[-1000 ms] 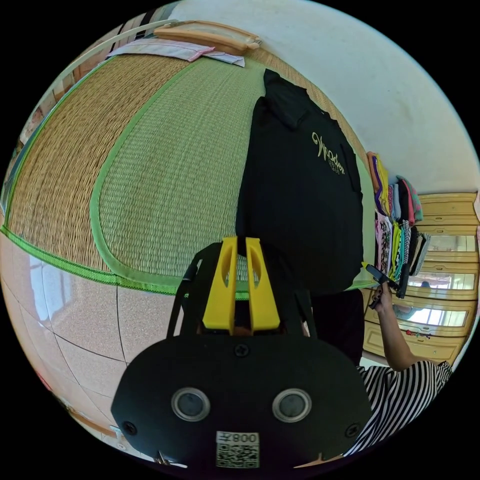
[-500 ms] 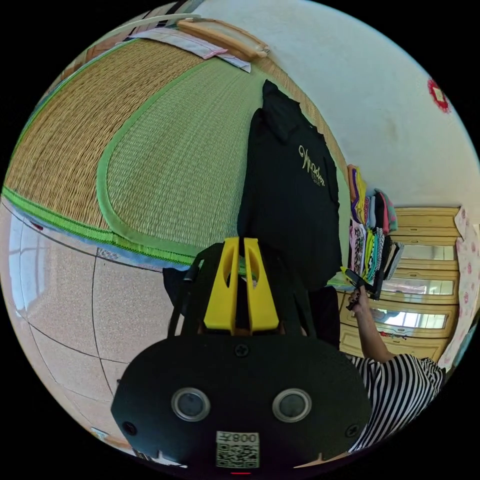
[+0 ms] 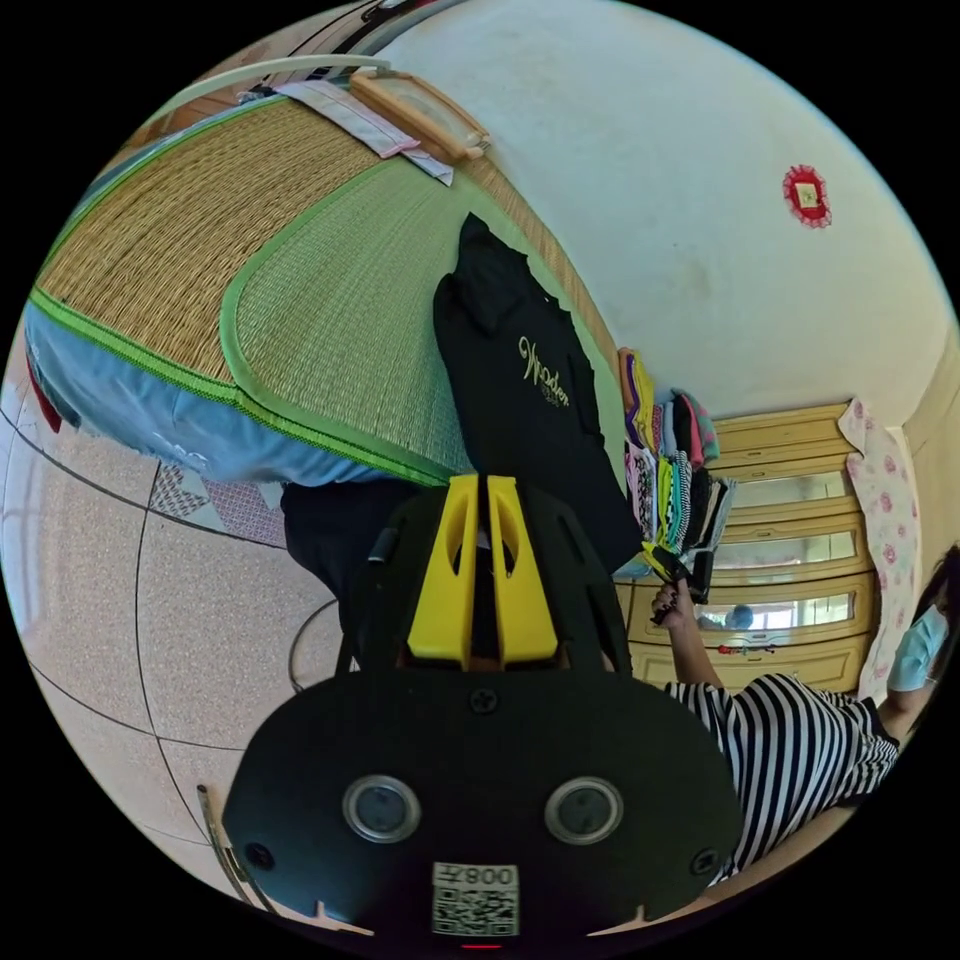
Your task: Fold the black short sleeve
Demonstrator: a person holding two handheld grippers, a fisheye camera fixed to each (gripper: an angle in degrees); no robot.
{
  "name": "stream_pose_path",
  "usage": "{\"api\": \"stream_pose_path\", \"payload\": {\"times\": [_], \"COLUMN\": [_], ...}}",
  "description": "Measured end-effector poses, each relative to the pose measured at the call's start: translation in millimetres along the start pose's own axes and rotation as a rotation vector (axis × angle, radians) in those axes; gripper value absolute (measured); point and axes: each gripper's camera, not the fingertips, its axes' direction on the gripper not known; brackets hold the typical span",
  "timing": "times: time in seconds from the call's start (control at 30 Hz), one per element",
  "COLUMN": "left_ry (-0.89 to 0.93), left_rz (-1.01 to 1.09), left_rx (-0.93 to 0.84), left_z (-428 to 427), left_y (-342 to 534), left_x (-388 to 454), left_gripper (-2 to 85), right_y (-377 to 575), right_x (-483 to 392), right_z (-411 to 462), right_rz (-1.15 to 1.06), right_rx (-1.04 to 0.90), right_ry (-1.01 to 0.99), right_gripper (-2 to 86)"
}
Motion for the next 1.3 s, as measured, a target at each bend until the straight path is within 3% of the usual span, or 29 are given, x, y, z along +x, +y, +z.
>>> {"api": "stream_pose_path", "payload": {"times": [0.7, 1.3], "left_ry": [0.176, 0.217], "left_rz": [0.099, 0.080], "left_rx": [0.136, 0.184], "left_z": [-42, -47], "left_y": [171, 255], "left_x": [-66, -104], "left_gripper": [1.4, 1.3], "right_y": [180, 251], "right_x": [23, 50], "right_z": [-84, -112], "right_rz": [-0.098, -0.125], "right_rx": [0.118, 0.161], "right_ry": [-0.062, -0.113], "right_gripper": [1.7, 1.9]}}
